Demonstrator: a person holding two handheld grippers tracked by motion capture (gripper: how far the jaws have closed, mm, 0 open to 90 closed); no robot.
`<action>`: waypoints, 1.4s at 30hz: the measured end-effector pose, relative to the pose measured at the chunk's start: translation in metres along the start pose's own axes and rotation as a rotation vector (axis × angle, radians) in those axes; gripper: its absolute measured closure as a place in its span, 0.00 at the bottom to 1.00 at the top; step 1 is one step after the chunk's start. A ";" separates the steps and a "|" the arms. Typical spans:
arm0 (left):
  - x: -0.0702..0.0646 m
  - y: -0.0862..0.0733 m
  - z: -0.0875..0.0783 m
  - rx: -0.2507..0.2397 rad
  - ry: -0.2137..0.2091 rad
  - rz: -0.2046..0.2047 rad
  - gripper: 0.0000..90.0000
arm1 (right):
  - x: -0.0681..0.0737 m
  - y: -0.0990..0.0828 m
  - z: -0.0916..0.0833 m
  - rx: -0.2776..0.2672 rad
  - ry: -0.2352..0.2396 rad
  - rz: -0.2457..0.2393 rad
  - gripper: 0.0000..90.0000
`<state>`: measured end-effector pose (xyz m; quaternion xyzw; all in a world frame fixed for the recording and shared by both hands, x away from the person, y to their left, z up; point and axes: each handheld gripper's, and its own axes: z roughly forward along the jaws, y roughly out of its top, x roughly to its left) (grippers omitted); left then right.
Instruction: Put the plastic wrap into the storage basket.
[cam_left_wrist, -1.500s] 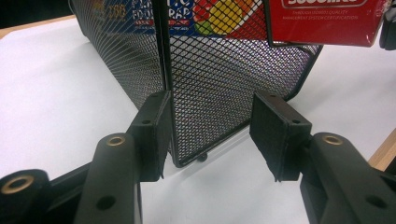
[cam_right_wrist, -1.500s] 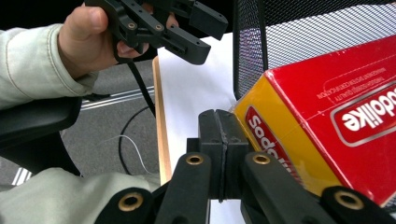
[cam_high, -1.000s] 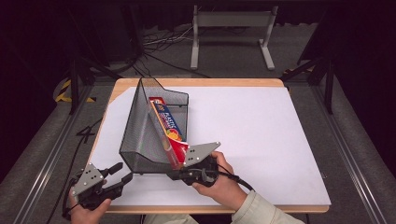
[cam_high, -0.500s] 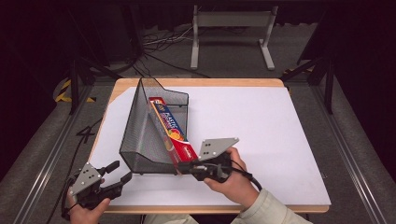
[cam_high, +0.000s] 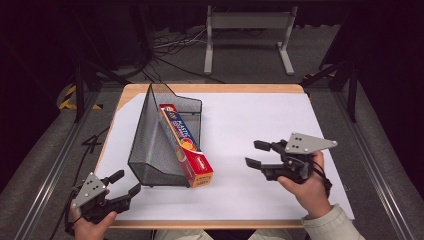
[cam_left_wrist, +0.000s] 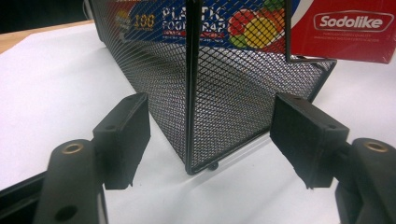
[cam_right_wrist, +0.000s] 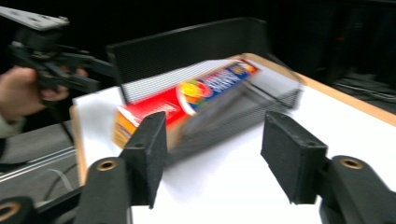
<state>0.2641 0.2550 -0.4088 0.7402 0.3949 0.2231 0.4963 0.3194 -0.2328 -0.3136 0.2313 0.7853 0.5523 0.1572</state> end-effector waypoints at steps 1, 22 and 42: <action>0.000 0.000 0.000 0.000 0.002 0.002 0.32 | -0.005 -0.004 -0.007 -0.004 -0.025 0.003 0.43; 0.010 -0.006 0.006 -0.011 -0.005 0.017 0.22 | -0.070 -0.090 -0.069 0.005 -0.259 0.085 0.29; 0.015 -0.012 0.011 0.002 0.026 -0.007 0.19 | -0.082 -0.145 -0.061 0.090 -0.342 0.158 0.27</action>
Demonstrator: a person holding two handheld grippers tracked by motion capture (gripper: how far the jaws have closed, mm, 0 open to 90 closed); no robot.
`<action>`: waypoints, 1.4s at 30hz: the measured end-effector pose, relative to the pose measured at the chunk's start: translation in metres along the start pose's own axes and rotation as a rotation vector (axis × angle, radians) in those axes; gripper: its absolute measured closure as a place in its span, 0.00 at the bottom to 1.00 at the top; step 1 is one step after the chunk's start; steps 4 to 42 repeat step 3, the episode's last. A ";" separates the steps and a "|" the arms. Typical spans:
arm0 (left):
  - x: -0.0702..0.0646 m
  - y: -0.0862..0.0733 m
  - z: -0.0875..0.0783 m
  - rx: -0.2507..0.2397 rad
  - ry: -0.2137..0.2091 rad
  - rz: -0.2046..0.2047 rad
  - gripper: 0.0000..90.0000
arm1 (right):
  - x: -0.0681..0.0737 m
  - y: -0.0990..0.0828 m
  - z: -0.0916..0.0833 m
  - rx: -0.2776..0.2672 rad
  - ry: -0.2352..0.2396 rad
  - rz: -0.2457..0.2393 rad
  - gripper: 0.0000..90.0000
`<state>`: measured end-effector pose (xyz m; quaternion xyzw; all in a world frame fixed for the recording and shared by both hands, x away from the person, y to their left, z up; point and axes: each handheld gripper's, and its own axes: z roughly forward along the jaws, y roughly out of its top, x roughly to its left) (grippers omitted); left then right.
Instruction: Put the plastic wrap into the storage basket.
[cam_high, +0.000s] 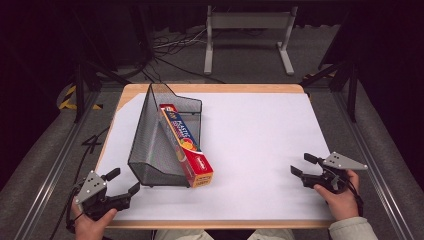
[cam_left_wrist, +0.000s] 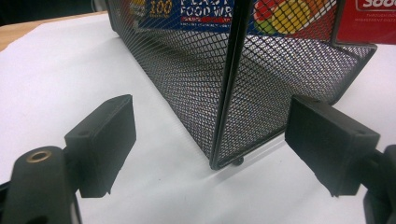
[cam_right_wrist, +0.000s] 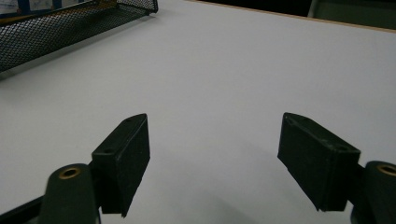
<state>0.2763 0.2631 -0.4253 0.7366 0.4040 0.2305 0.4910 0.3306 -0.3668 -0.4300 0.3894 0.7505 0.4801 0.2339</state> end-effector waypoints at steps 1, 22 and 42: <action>0.000 0.000 0.000 -0.001 0.001 0.000 0.19 | 0.000 0.000 0.000 0.001 -0.001 -0.001 0.26; 0.000 0.000 -0.001 -0.003 0.000 0.001 0.19 | 0.000 0.000 0.001 0.004 -0.001 -0.002 0.25; 0.000 0.000 -0.001 -0.003 0.000 0.001 0.19 | 0.000 0.000 0.001 0.004 -0.001 -0.002 0.25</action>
